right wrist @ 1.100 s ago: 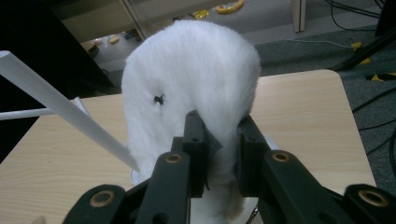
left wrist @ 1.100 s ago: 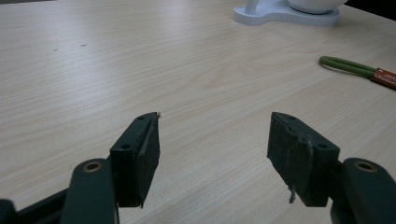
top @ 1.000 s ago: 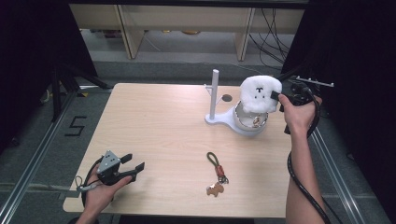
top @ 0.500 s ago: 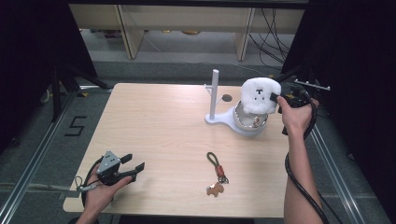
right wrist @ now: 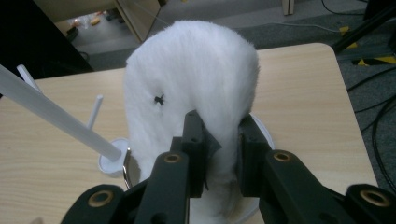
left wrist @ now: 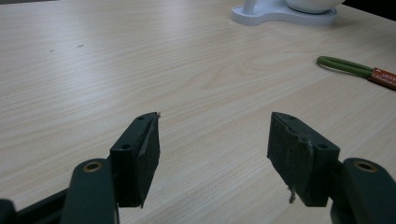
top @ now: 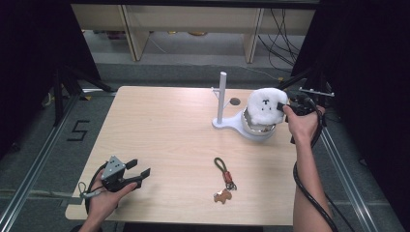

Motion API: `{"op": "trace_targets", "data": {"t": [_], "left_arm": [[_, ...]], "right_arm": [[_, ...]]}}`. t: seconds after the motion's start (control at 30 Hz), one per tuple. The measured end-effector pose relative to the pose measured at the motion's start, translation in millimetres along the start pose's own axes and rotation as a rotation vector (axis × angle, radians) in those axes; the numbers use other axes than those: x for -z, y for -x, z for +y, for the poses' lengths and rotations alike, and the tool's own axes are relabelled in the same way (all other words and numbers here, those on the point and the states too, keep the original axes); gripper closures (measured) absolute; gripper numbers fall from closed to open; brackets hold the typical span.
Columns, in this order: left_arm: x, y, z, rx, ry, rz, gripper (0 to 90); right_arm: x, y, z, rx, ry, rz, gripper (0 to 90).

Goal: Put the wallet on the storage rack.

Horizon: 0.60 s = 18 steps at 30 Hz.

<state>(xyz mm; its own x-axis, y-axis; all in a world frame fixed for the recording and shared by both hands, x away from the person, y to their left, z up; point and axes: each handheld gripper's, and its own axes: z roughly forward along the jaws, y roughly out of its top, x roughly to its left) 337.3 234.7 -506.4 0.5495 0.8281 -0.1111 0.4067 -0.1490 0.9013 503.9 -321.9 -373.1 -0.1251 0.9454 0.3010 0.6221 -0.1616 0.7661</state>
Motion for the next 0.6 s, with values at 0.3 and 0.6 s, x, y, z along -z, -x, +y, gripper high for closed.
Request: {"op": "trace_targets", "data": {"t": [0.3,0.6], "left_arm": [[0.9,-0.8,0.3,-0.005,-0.003,0.005,33.8],[0.6,-0.4,-0.2,-0.007,-0.005,0.002,33.8]], "right_arm": [[-9.7,2.2,-10.8,0.07,-0.065,-0.056,76.8],[-13.5,-1.7,-10.5,0.161,-0.077,-0.093,75.7]]}}
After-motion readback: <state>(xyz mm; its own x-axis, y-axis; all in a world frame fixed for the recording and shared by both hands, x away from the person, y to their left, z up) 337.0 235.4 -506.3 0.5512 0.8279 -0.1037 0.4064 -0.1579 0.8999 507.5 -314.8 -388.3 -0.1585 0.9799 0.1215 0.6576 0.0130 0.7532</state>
